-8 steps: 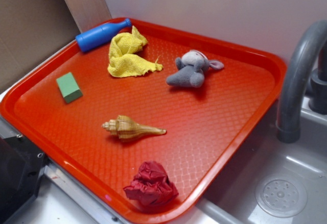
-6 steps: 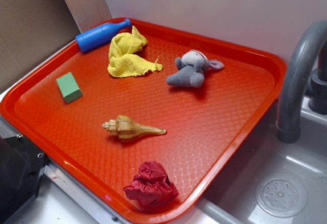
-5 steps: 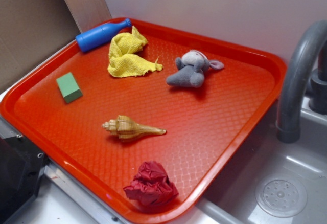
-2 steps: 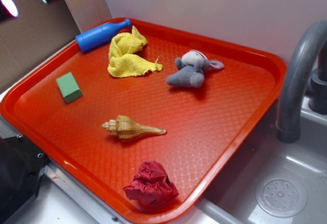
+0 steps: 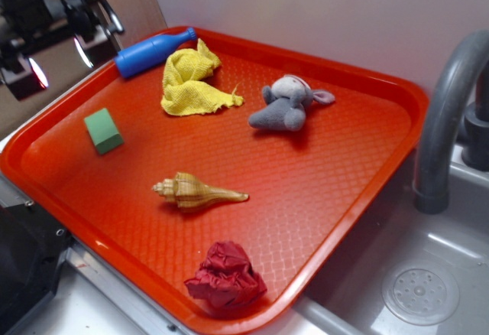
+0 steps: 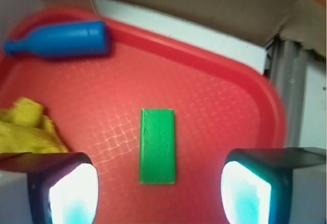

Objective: Grab the green block.

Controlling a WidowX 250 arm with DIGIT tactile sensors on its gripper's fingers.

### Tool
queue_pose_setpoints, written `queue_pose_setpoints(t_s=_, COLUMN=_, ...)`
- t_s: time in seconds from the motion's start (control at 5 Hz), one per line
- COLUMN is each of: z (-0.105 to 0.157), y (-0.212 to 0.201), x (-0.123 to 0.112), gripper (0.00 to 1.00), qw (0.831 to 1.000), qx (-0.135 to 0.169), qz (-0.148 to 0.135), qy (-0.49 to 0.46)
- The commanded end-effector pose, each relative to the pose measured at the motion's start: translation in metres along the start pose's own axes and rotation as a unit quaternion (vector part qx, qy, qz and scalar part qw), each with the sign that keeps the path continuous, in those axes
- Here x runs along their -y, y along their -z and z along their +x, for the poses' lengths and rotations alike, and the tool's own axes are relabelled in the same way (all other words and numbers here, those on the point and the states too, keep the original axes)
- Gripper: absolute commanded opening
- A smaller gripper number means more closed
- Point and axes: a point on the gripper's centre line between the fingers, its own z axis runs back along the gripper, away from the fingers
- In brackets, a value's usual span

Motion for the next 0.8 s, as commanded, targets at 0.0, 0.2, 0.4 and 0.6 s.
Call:
queue_pose_setpoints(t_s=0.0, z=0.023, y=0.054, x=-0.011, gripper=1.0, qw=0.998, qx=-0.012, qz=-0.019, qy=0.059)
queue_pose_setpoints(t_s=0.2, z=0.025, y=0.073, x=-0.007, gripper=1.0, qw=0.994, qx=-0.028, qz=-0.044, qy=0.098)
queue_pose_setpoints(t_s=0.4, z=0.016, y=0.089, x=-0.004, gripper=1.0, qw=0.989, qx=-0.054, qz=-0.059, qy=0.121)
queue_pose_setpoints(t_s=0.6, z=0.001, y=0.101, x=0.003, gripper=0.0, qw=0.984, qx=-0.078, qz=-0.074, qy=0.144)
